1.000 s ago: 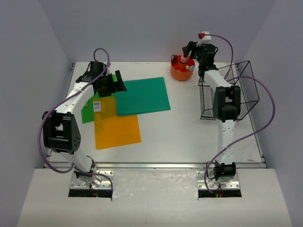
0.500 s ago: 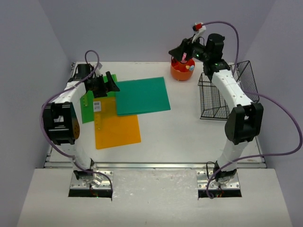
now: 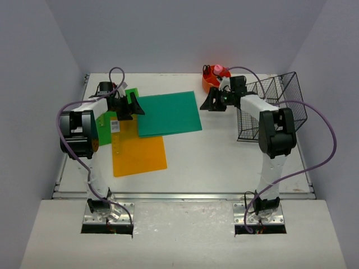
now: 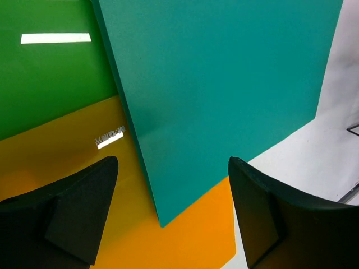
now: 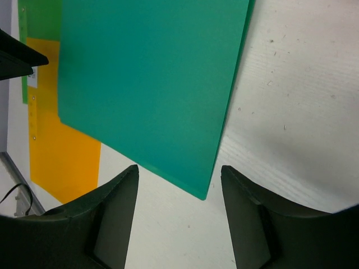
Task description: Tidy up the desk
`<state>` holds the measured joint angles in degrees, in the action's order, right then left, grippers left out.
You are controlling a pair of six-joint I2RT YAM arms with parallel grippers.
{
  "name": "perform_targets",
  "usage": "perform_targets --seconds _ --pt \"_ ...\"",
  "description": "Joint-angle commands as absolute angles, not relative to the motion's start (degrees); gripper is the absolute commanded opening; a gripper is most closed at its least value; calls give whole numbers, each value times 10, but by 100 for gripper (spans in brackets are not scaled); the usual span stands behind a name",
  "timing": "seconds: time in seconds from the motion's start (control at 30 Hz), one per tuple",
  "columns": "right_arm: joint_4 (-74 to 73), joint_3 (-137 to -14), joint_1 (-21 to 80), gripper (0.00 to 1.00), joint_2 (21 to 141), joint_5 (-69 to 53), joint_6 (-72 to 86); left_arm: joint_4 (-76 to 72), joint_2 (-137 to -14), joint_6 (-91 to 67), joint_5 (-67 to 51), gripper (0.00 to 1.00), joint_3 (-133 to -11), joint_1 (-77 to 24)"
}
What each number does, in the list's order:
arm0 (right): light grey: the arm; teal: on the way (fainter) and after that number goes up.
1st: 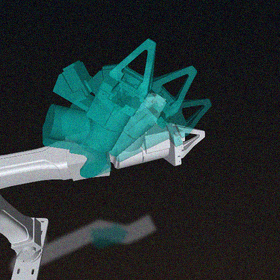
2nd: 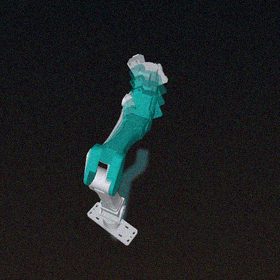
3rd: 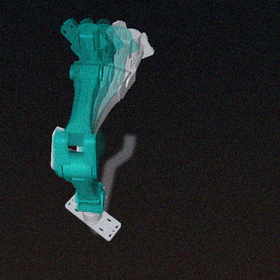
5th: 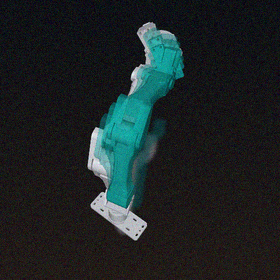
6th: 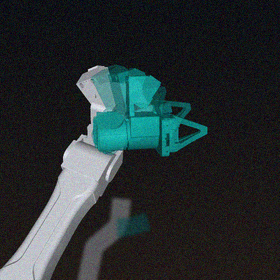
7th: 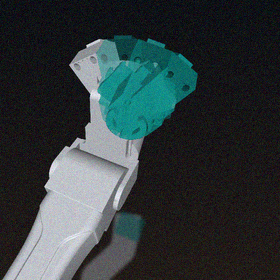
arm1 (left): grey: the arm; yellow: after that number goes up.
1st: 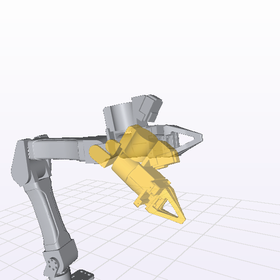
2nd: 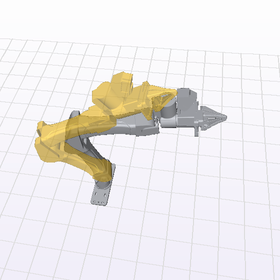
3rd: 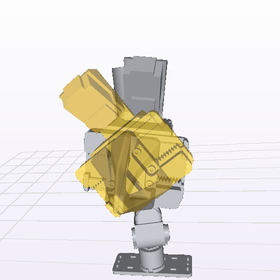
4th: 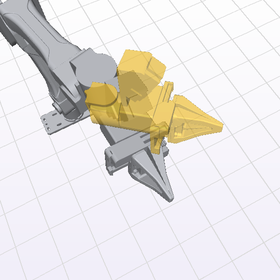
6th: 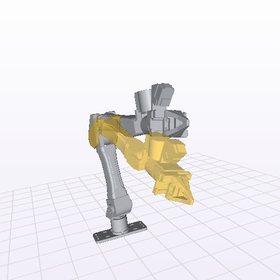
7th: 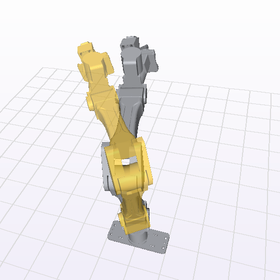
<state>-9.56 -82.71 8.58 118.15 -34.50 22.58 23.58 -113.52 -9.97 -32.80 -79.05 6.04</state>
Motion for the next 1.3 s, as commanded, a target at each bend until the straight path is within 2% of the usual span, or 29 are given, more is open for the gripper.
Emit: perform_targets --seconds 0.0,0.4,0.53,0.63,0.7,0.87,0.93,0.97,1.0,1.13,1.17,1.2,1.23,1.27 --pt "-93 -850 94 60 1212 -340 234 194 -1158 -106 -341 76 -799 60" --pt "-109 -851 136 55 1290 -331 208 156 -1238 -128 -376 75 -824 58" --pt "-124 -857 155 42 1311 -351 172 148 -1261 -134 -385 74 -832 58" --pt "-147 -868 172 26 1324 -390 159 129 -1276 -150 -418 70 -831 58" --pt "-164 -875 186 15 1327 -427 140 109 -1283 -162 -448 63 -829 56" --pt "-201 -872 212 0 1317 -475 75 55 -1271 -186 -502 38 -802 55" --pt "-201 -849 215 0 1300 -487 55 48 -1253 -187 -513 14 -788 55" --pt "-199 -845 216 0 1297 -491 55 49 -1251 -184 -514 11 -785 55" --pt "-192 -831 216 0 1288 -494 53 52 -1240 -179 -518 1 -781 55" --pt "-185 -819 216 0 1265 -507 53 90 -1204 -131 -520 0 -769 60" --pt "-185 -822 216 4 1264 -510 55 90 -1196 -130 -517 0 -766 60" --pt "-185 -831 216 19 1254 -518 55 102 -1182 -109 -509 0 -760 61" --pt "-184 -836 216 30 1238 -523 55 114 -1176 -87 -504 0 -756 63" --pt "-181 -843 216 36 1238 -527 57 121 -1170 -86 -501 0 -756 65"
